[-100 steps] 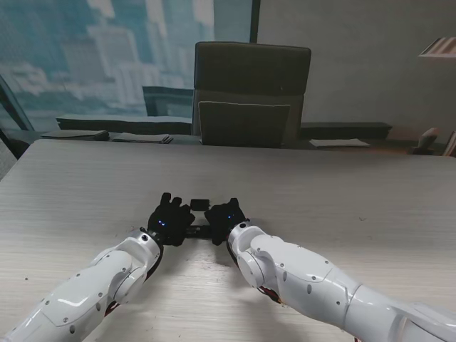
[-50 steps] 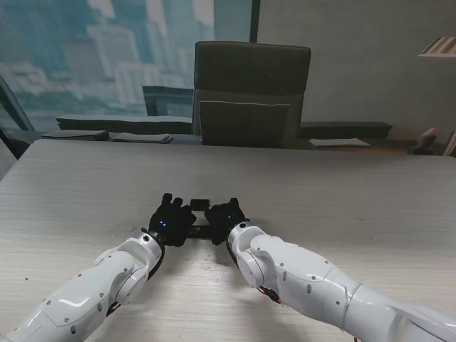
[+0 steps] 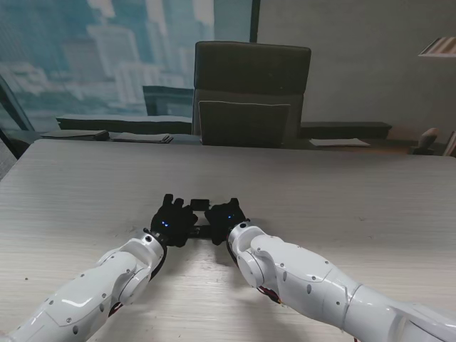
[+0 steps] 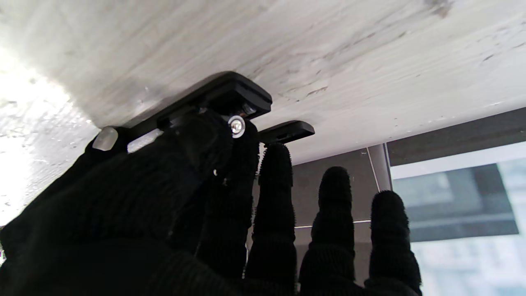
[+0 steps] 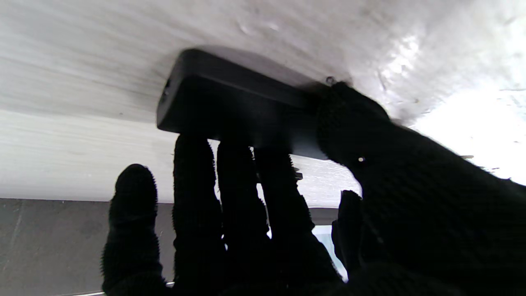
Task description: Install the batteries into the remote control and close the cover
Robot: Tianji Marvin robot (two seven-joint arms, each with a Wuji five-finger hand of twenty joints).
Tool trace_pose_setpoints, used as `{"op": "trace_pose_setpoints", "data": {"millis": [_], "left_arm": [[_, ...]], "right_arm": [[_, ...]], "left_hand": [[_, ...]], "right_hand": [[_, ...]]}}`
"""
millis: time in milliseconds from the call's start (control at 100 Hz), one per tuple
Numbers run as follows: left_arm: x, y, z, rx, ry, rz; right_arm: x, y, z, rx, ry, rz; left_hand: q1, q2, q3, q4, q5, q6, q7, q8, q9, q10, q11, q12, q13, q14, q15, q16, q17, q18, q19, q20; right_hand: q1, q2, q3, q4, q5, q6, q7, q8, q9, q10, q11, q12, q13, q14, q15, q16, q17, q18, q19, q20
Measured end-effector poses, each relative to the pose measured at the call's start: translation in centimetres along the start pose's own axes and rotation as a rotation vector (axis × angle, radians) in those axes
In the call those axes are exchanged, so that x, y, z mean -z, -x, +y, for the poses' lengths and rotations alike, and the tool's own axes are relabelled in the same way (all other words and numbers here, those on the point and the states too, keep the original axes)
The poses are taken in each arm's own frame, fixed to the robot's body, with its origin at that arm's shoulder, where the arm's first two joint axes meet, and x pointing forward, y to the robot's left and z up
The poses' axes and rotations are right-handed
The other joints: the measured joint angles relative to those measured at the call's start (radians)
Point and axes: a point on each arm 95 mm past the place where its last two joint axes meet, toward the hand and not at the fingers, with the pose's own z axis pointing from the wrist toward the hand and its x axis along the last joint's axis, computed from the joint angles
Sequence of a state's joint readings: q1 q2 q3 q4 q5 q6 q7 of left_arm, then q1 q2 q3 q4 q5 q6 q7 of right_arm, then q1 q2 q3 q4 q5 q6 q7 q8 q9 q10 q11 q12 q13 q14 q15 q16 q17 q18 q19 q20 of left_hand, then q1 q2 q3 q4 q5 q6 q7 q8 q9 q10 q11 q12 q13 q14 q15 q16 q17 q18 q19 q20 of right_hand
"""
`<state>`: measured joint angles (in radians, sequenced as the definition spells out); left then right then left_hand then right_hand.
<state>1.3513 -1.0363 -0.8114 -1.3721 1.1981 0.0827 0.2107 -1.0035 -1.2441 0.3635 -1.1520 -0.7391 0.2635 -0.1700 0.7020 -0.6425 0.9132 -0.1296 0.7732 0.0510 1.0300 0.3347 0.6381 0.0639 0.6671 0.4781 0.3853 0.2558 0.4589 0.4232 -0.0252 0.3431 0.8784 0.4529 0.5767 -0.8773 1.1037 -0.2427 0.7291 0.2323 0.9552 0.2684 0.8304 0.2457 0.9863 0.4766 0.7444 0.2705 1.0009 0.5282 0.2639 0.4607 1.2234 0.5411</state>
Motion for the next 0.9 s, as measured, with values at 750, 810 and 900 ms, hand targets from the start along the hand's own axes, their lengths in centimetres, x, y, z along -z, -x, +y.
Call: {"op": "trace_pose_setpoints", "data": {"millis": [750,810,900], "left_arm": [[-0.07,-0.03,0.0,-0.029,0.006,-0.009],[-0.07,0.04,-0.08,-0.023,0.001,-0.013],[-0.02,0.25,-0.39,-0.001,-0.012,-0.027]], "right_arm": [[0.0,0.0,-0.04,-0.006,0.002,-0.002],[0.0,0.0,-0.05,-0.006,0.002,-0.003],[0.0,0.0,-0.05,-0.007,0.002,-0.003]], "left_hand": [[-0.194,0.079,0.039,0.016,-0.102,-0.003,-0.24,0.06,-0.082,0.026,-0.06,-0.037,-0.015,-0.001,-0.001,-0.001,0.0,0.0,-0.016,-0.011],[-0.215,0.097,0.032,0.027,-0.119,-0.002,-0.279,0.068,-0.092,0.037,-0.084,-0.048,-0.028,-0.001,-0.005,-0.003,0.0,0.0,-0.02,-0.012],[-0.243,0.147,-0.012,0.028,-0.159,0.006,-0.351,0.07,-0.093,0.038,-0.084,-0.049,-0.028,-0.001,-0.002,-0.003,-0.001,-0.001,-0.025,-0.012]], "right_hand": [[0.0,0.0,-0.001,0.0,0.0,0.0,0.003,0.0,0.0,0.0,0.0,0.0,0.0,0.0,0.0,0.0,0.0,0.0,0.0,0.0],[0.0,0.0,-0.001,0.0,0.0,0.0,0.003,0.0,0.0,0.0,0.0,0.0,0.0,0.0,0.0,0.0,0.0,0.0,0.0,0.0],[0.0,0.0,-0.001,0.0,0.0,0.0,0.003,0.0,0.0,0.0,0.0,0.0,0.0,0.0,0.0,0.0,0.0,0.0,0.0,0.0]]}}
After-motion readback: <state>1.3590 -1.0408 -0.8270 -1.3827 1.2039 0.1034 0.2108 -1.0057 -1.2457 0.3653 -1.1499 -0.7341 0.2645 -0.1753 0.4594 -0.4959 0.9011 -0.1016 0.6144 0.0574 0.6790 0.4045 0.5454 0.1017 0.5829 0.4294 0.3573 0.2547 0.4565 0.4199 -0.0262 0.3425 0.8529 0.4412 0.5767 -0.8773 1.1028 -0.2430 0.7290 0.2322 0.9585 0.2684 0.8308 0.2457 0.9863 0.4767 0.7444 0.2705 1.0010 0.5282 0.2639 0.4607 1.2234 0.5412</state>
